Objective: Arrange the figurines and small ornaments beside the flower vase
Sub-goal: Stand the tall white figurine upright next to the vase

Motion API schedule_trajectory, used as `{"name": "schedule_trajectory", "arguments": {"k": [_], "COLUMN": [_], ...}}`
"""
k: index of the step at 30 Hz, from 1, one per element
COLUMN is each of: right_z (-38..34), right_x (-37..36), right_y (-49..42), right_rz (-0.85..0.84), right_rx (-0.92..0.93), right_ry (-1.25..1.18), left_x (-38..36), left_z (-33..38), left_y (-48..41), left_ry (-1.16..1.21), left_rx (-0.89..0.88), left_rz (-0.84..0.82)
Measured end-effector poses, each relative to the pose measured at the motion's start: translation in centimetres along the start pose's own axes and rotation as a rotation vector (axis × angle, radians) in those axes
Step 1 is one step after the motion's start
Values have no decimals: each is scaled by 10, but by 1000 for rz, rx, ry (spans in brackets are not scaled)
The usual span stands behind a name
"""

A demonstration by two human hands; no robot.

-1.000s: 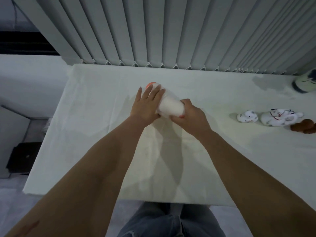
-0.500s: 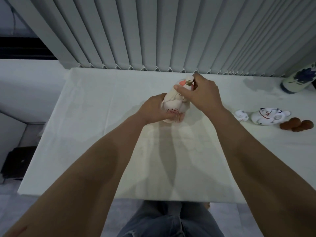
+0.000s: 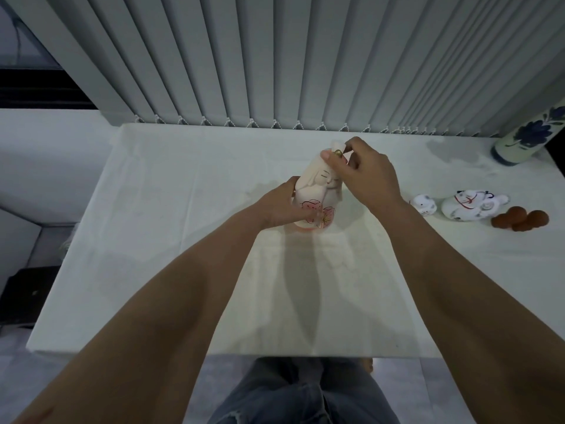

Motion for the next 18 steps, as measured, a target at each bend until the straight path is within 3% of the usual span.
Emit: {"name": "schedule_trajectory", "arguments": {"k": [3,5,9,11,18], "right_z": [26,52,97,98,86], "right_x": [14,10,-47,-68,-77], "right_y": [10,15,35,50,49], "right_rz": [118,82,-387,-526,-412], "right_rx": [-65,-129,-280,-273,-181], "right_ry": [-196,-169,-49,-56,-137], "left_x": [1,2,3,4,11], "left_z": [0,2,3,4,11], "left_y": [0,1,4,5,10], "left_ry": [-16,-23,-31,-33,-25], "left_rx": [-5,-13,-28,-36,-65], "left_rz": [2,4,25,56,163]}}
Point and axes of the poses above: each hand's wrist, its own y-axis away from the middle knuckle, its own x-axis out of the back of the hand, z = x × y, the point moved 10 cm from there along -y, towards the middle knuckle, and after that the axes turned 6 degrees about -y, right-handed, at the moved point
